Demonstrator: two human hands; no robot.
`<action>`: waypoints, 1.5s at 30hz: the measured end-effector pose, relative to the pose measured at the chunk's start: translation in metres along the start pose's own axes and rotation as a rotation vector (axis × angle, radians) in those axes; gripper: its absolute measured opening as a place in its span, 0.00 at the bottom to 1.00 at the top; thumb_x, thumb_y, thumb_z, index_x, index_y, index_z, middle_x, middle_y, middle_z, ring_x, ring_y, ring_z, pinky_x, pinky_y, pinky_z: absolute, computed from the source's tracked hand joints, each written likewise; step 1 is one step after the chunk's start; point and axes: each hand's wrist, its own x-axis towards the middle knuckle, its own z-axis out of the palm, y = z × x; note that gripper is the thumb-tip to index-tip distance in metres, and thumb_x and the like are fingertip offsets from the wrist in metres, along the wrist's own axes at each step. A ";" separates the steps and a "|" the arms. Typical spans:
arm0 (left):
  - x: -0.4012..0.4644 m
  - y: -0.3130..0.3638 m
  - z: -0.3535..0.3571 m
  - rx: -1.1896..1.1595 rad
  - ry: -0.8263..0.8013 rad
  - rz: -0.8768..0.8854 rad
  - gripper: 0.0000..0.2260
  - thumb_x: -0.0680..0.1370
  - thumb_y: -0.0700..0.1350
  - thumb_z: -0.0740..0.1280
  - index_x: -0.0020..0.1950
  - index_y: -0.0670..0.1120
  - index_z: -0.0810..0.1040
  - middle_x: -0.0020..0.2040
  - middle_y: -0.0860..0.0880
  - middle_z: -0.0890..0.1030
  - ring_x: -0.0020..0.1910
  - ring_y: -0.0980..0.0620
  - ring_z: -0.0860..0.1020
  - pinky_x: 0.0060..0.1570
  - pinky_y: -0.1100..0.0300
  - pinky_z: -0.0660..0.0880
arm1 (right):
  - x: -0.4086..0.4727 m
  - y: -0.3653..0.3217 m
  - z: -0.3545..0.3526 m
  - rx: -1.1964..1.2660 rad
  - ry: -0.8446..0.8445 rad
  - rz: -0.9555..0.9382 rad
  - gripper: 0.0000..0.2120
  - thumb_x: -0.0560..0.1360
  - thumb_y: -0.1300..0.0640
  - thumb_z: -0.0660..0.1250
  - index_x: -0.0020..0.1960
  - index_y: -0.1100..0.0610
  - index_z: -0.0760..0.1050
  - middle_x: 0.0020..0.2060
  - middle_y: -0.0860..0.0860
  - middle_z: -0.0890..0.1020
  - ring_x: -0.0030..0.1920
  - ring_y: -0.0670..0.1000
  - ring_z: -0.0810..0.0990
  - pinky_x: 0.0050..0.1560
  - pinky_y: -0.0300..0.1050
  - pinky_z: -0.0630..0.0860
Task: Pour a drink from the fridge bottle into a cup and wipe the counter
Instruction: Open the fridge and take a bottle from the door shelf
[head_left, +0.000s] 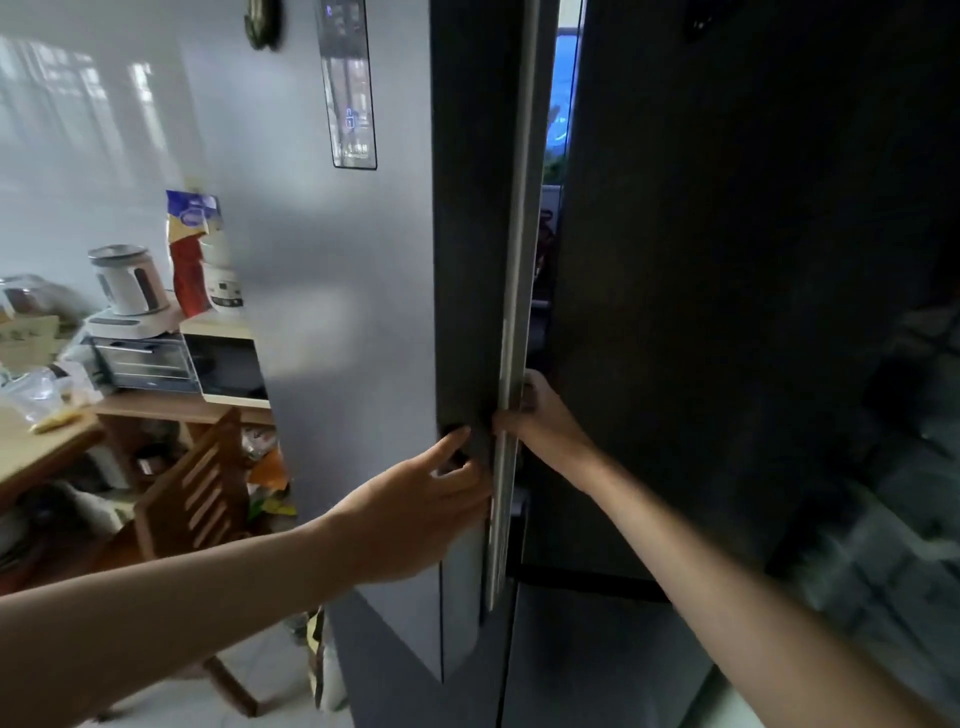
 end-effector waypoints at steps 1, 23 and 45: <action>-0.008 -0.003 -0.005 -0.015 0.020 -0.013 0.19 0.76 0.46 0.66 0.65 0.39 0.73 0.69 0.38 0.71 0.70 0.36 0.65 0.74 0.30 0.50 | -0.005 -0.003 0.003 -0.007 -0.036 -0.020 0.20 0.73 0.68 0.72 0.62 0.56 0.71 0.49 0.47 0.81 0.51 0.48 0.81 0.45 0.34 0.78; -0.167 -0.137 -0.110 0.174 -0.290 -0.281 0.16 0.79 0.38 0.53 0.41 0.45 0.78 0.41 0.46 0.78 0.52 0.37 0.76 0.71 0.29 0.52 | -0.103 -0.054 0.255 -0.140 -0.149 -0.560 0.25 0.77 0.47 0.71 0.68 0.58 0.68 0.48 0.50 0.79 0.49 0.51 0.78 0.56 0.50 0.77; -0.258 -0.130 -0.051 0.083 -0.508 -0.412 0.24 0.80 0.38 0.44 0.39 0.46 0.79 0.44 0.47 0.82 0.45 0.45 0.74 0.54 0.47 0.66 | -0.003 -0.084 0.288 -0.627 -0.290 -0.794 0.22 0.80 0.40 0.62 0.61 0.58 0.73 0.55 0.55 0.80 0.50 0.58 0.81 0.45 0.54 0.79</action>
